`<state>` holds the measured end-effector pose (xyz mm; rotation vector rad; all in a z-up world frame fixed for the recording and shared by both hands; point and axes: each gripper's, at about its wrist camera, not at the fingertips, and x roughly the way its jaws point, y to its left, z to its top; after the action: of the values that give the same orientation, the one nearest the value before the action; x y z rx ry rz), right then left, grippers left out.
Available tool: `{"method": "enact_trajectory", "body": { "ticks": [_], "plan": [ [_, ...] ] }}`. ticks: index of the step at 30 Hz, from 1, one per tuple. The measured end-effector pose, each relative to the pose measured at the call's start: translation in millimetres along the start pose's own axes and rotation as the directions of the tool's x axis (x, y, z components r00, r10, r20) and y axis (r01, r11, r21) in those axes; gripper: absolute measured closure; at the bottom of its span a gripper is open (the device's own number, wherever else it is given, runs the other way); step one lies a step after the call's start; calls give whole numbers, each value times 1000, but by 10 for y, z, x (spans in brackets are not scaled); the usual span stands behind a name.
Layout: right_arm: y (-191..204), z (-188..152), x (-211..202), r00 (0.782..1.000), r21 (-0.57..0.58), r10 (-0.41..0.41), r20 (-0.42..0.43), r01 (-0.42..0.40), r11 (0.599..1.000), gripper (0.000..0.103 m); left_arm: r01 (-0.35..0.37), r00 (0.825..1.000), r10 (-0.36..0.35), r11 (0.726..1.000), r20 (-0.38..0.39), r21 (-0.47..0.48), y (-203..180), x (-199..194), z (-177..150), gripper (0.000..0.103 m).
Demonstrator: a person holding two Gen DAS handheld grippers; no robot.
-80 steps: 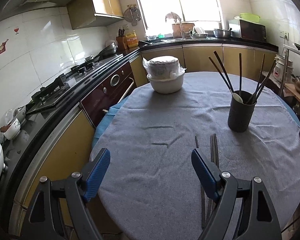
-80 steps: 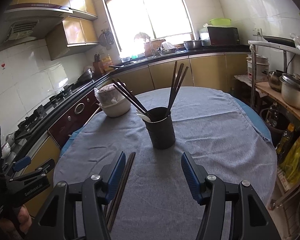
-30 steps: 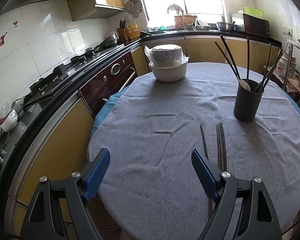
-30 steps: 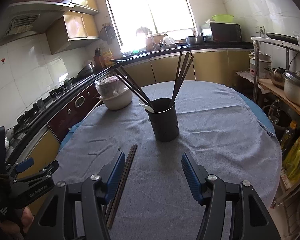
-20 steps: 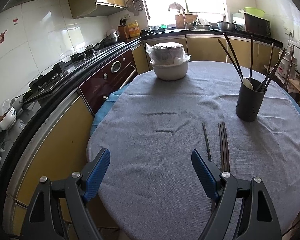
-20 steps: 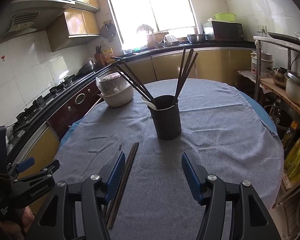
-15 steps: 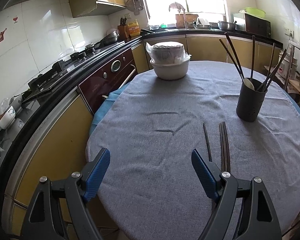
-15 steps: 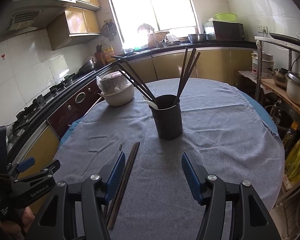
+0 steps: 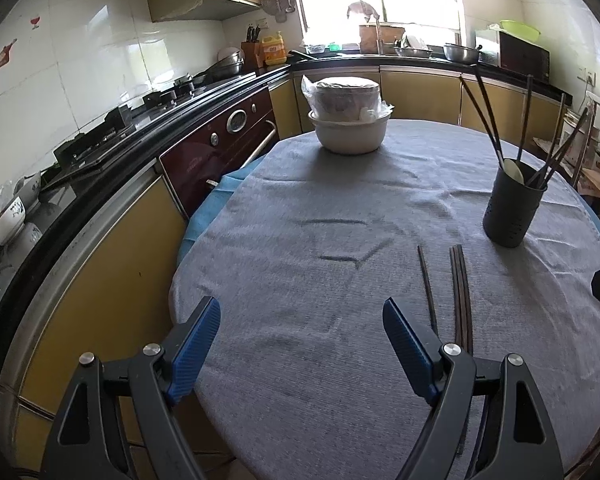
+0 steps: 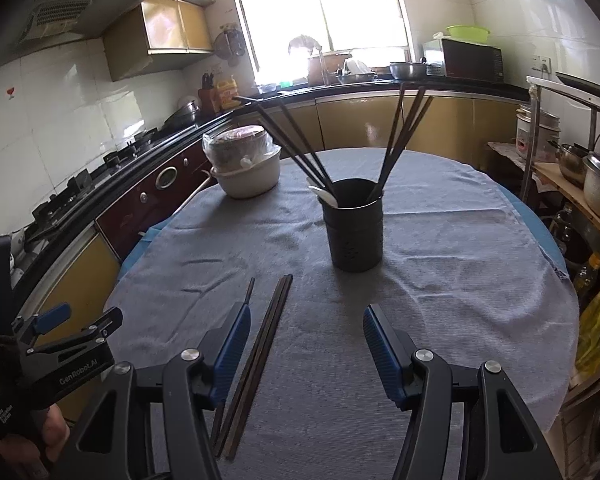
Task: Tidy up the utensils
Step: 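Move both open tools toward the dark chopsticks lying on the cloth, then close the right tool on a dark chopstick while the left tool grasps another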
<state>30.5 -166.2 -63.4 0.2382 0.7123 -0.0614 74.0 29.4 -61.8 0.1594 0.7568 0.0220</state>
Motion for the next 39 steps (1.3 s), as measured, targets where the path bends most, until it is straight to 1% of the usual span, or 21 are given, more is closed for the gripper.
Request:
{"method": "enact_trajectory", "body": {
  "ticks": [5, 8, 12, 15, 18, 22, 26, 28, 31, 34, 39],
  "plan": [
    [82, -2, 197, 999, -11, 1, -50, -1, 1000, 41, 23, 999, -24, 999, -46, -25, 89, 186, -33, 19],
    [105, 1, 414, 995, 0, 11, -96, -11, 1000, 41, 47, 995, -51, 998, -91, -41, 142, 329, -85, 19],
    [126, 10, 842, 983, 31, 37, -182, -32, 999, 42, 48, 990, -53, 998, -129, -43, 190, 474, -151, 19],
    [132, 0, 1147, 972, 45, 30, -234, -20, 999, 53, 49, 987, -55, 998, -150, -47, 237, 564, -181, 19],
    [114, -2, 1455, 957, 80, 21, -290, 2, 997, 59, 42, 985, -50, 998, -167, -50, 275, 646, -192, 19],
    [145, 12, 1703, 944, 81, 4, -331, 24, 996, 64, 45, 982, -54, 997, -181, -56, 294, 737, -190, 19],
    [228, -9, 1868, 932, 47, -27, -361, 47, 998, 64, 47, 980, -57, 997, -189, -55, 285, 789, -191, 19],
    [311, -21, 1889, 935, -10, -74, -347, 75, 997, 65, 46, 980, -56, 997, -193, -57, 284, 809, -194, 19],
    [311, -18, 1885, 935, -40, -95, -341, 87, 995, 65, 44, 979, -55, 997, -198, -58, 284, 830, -204, 19],
    [237, -17, 1869, 929, -33, -112, -353, 107, 994, 66, 43, 978, -54, 997, -200, -64, 291, 839, -208, 19],
    [188, 25, 1868, 923, -6, -105, -370, 111, 994, 66, 58, 978, -67, 997, -197, -54, 245, 823, -203, 19]
  ]
}}
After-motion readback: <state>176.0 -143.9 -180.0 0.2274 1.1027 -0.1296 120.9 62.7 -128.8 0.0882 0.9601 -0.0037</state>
